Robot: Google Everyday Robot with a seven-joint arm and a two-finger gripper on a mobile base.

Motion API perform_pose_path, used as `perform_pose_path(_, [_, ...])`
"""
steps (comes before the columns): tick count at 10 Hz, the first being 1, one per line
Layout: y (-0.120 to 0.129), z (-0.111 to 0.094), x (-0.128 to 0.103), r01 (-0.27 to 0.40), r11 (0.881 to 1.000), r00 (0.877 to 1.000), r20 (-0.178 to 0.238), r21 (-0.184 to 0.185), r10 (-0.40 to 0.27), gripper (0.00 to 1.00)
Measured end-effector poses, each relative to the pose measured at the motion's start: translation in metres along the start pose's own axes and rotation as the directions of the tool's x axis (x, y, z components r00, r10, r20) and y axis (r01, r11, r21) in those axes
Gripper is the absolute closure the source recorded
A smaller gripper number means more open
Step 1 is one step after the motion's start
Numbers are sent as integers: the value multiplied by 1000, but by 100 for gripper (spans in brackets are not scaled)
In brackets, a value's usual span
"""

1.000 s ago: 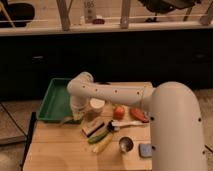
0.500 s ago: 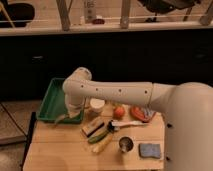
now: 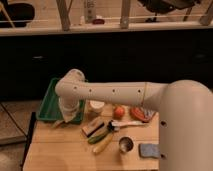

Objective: Place fork in table surface

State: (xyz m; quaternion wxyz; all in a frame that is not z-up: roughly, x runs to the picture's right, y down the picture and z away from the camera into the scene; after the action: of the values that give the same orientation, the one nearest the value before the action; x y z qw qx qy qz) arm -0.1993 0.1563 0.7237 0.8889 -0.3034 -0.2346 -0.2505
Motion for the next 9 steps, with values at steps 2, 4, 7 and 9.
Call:
perform_pose_path(2, [9,8,-26,68,997,998,-8,-27,-68,97])
perform_pose_path(4, [13,22,-47,115,992,993,-8,-52,-115,97])
perform_pose_path(7, [12,49,-62,166,983,986,9,-80,-166,97])
perform_pose_path(9, [11,69,-67,194,977,981,32,-86,-192,97])
